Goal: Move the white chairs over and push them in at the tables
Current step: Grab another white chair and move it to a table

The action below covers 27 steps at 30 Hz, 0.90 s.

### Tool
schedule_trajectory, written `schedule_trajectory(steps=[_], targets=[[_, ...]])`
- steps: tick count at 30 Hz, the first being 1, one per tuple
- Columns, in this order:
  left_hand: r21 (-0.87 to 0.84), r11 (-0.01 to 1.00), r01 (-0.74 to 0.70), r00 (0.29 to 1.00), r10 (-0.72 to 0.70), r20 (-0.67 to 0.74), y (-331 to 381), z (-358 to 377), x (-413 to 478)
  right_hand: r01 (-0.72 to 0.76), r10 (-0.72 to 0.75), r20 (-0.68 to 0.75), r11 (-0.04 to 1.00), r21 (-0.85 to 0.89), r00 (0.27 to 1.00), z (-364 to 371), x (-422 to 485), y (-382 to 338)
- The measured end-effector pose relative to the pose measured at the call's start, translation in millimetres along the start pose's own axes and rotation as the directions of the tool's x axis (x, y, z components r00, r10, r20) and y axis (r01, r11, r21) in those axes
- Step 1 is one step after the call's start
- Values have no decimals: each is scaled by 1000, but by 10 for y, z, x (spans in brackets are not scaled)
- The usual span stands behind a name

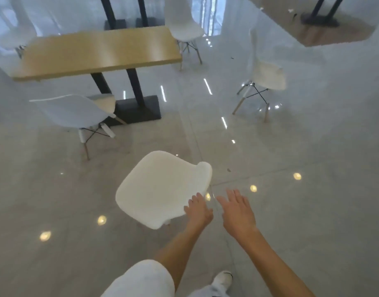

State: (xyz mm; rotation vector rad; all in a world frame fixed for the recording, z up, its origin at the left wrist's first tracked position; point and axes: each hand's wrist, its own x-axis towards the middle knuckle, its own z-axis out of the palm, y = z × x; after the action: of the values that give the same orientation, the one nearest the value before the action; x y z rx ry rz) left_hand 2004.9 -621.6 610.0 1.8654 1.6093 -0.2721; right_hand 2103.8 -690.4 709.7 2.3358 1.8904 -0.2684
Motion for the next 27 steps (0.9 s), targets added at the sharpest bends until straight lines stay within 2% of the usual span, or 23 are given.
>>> schedule_trajectory(steps=[2,4,6,8,11,13,14,18,21,23,27], targets=[[3,1000,20,1000,-20,-6,17,73,-35,28,-28,9,1000,2,1000,50,-17,321],[8,1000,29,1000,-29,-3,11,79,-83,78,-76,101,997,-18,992,15,3,598],[-12,999,42,999,-42,-3,12,24,-130,181,-164,211,982,-60,964,-10,84,769],[-42,997,58,998,-59,-8,62,-53,-157,294,-264,264,953,-81,928,-70,212,867],[-123,986,113,993,-115,-8,56,-35,-150,479,-459,208,876,-58,864,-98,553,810],[-118,984,130,988,-139,-66,43,29,-156,593,-576,163,801,-85,801,-72,767,683],[-134,980,149,981,-164,-101,53,76,-181,647,-626,184,757,-88,758,-32,858,618],[-121,964,237,917,-263,-299,111,180,-177,806,-747,325,586,-90,580,191,1276,374],[-148,936,321,864,-353,-360,31,240,-29,867,-735,471,471,-163,488,410,1655,237],[-100,935,340,873,-353,-337,-22,239,89,881,-723,511,436,-185,465,522,1857,204],[-65,926,372,895,-376,-239,-52,288,364,916,-810,441,393,-80,386,712,2245,162]])
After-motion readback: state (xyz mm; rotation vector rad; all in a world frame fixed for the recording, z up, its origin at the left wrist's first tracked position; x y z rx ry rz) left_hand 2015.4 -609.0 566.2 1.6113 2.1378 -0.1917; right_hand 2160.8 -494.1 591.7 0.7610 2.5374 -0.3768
